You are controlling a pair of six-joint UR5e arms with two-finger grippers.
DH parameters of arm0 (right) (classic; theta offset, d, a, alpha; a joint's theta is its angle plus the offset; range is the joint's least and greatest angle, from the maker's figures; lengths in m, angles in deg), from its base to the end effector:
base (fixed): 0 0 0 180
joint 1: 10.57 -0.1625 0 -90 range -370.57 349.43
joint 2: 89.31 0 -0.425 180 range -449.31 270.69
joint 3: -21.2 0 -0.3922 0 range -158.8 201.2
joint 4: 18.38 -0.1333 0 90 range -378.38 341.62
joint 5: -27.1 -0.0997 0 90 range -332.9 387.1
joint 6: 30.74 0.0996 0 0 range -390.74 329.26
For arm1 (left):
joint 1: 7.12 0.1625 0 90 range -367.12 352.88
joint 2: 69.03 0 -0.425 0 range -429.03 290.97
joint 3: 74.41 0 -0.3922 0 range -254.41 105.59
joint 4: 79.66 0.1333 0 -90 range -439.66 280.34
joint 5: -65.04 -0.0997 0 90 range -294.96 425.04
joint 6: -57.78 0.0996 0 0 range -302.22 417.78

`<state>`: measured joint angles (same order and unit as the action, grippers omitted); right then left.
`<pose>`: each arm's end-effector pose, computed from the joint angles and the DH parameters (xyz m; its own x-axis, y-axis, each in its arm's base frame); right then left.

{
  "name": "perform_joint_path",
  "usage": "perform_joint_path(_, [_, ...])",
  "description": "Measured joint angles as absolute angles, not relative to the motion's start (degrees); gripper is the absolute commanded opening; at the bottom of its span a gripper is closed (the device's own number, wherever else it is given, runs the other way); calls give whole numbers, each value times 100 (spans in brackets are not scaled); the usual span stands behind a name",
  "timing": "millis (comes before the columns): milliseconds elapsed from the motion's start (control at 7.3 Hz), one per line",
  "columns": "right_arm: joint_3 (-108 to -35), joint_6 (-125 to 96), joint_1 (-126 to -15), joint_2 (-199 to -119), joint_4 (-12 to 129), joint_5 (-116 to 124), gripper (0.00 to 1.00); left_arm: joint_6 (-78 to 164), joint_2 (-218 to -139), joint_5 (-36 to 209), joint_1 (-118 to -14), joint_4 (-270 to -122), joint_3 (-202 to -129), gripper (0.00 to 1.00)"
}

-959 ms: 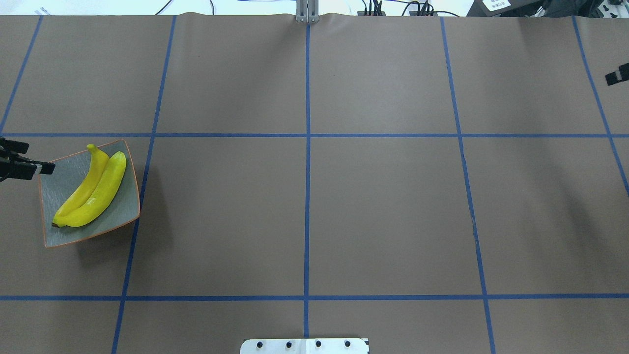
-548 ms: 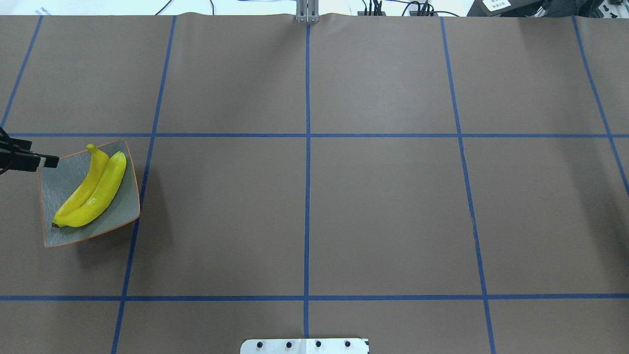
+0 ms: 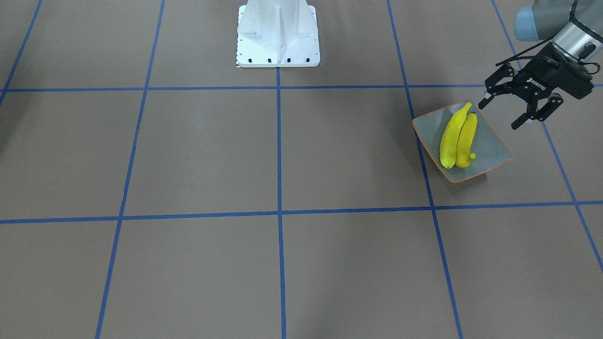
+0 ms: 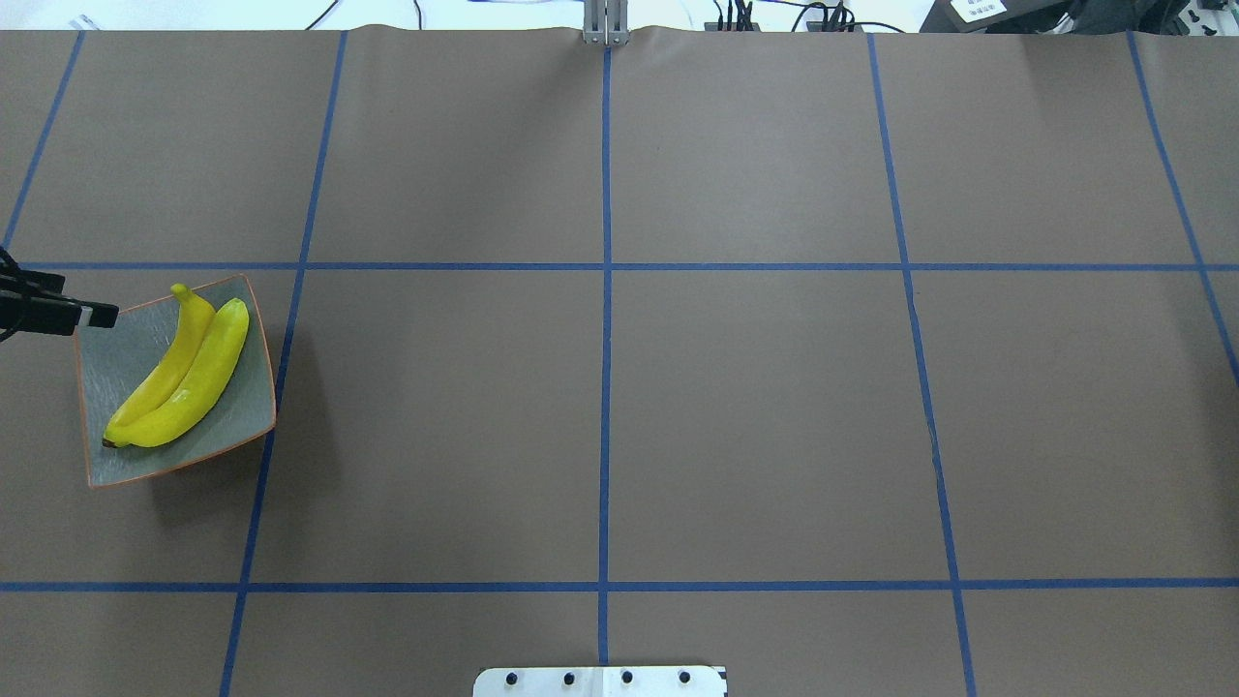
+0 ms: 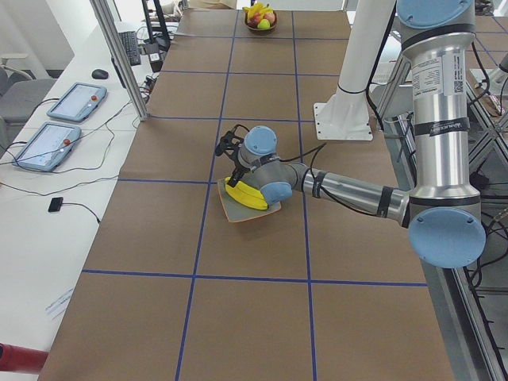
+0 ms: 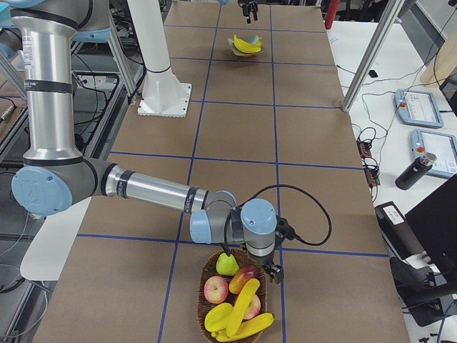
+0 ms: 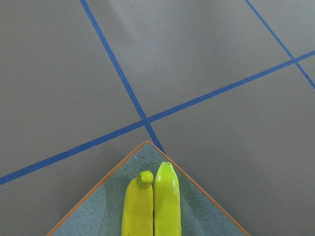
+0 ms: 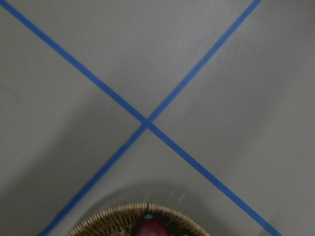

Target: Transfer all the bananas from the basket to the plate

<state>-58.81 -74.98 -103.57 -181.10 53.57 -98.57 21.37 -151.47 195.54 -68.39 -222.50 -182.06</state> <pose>0.1002 -0.4740 0.7369 0.6199 -0.7076 0.3391 0.5311 0.6965 0.4826 0.1528 -0.4215 0.4608 0.4428 0.4654 -0.7664 0.0547 0.8391 0.5412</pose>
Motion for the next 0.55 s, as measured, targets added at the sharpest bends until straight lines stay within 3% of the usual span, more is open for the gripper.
perform_joint_path(548, [-5383, -7768, -10277, -18288, 5089, -9276, 100, 1859, -15157, 19547, -6838, -22404, -18261, 99])
